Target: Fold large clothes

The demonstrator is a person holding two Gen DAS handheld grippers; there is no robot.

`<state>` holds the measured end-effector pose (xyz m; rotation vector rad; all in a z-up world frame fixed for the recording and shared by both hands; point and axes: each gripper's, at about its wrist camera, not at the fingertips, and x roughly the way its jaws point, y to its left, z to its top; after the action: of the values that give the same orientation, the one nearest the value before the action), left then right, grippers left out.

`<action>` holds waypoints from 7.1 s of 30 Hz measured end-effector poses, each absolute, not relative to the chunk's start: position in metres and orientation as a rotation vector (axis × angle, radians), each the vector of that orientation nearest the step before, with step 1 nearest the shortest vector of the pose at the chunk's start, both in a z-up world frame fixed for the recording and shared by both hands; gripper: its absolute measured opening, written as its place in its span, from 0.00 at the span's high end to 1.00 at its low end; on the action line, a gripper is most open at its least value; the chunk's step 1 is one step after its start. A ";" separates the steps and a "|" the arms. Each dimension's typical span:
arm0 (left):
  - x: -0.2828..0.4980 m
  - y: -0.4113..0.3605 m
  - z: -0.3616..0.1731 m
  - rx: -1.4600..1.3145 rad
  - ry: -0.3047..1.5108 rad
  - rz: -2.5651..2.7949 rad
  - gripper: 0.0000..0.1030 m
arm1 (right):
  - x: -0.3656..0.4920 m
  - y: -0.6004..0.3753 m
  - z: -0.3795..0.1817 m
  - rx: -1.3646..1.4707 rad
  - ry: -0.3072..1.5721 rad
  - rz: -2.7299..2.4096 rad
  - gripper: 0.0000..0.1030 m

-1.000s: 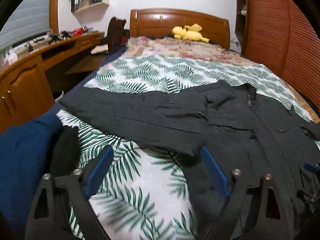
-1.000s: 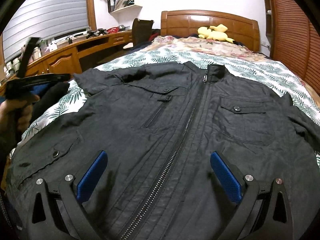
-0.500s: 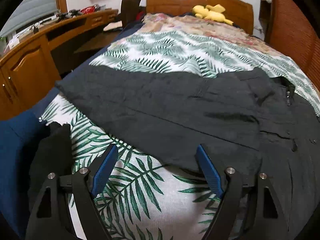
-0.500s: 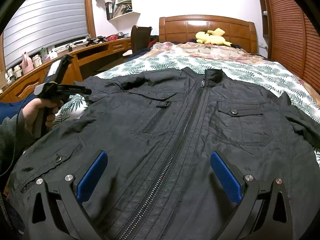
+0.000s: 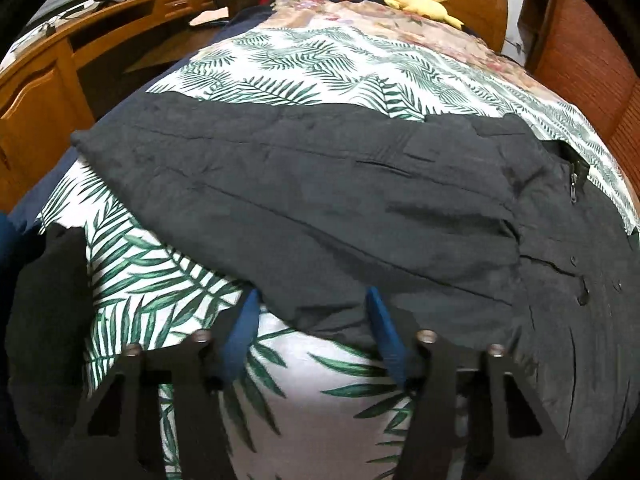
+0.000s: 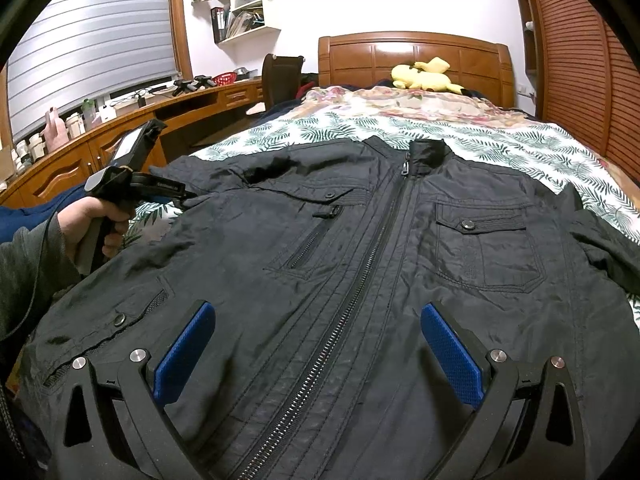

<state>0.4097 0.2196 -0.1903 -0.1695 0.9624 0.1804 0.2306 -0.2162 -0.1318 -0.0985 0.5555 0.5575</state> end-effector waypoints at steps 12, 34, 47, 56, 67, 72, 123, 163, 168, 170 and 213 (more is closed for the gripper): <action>0.389 0.198 -0.135 -0.099 0.851 0.125 0.97 | 0.233 -0.211 -0.134 -0.117 0.552 0.550 0.01; 0.325 0.170 -0.061 0.014 0.709 0.055 0.25 | 0.232 -0.209 -0.136 -0.139 0.545 0.544 0.01; 0.389 0.253 -0.178 -0.204 0.948 0.234 0.25 | 0.233 -0.209 -0.136 -0.146 0.550 0.543 0.01; 0.394 0.245 -0.173 -0.315 0.917 0.132 0.91 | 0.233 -0.212 -0.137 -0.128 0.551 0.548 0.01; 0.337 0.143 -0.036 -0.104 0.726 0.037 0.91 | 0.216 -0.234 -0.127 -0.049 0.549 0.573 0.01; 0.313 0.090 -0.005 -0.055 0.698 -0.063 0.91 | 0.184 -0.258 -0.115 -0.058 0.505 0.568 0.01; 0.151 0.168 -0.074 -0.070 0.520 -0.038 0.25 | 0.229 -0.092 -0.065 -0.282 0.589 0.649 0.17; 0.166 0.095 -0.078 -0.075 0.508 -0.191 0.25 | 0.160 -0.218 -0.092 -0.234 0.596 0.417 0.60; 0.168 0.093 -0.079 -0.062 0.517 -0.183 0.25 | 0.168 -0.198 -0.088 -0.262 0.611 0.485 0.50; 0.169 0.094 -0.080 -0.060 0.521 -0.176 0.25 | 0.176 -0.190 -0.090 -0.284 0.627 0.501 0.47; 0.196 0.019 -0.085 -0.031 0.524 -0.307 0.25 | 0.179 -0.292 -0.076 -0.166 0.633 0.231 0.78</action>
<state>0.1958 0.0192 -0.0853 -0.0308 0.5242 -0.3069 0.1785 -0.2918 -0.0755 -0.1659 0.6333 0.2306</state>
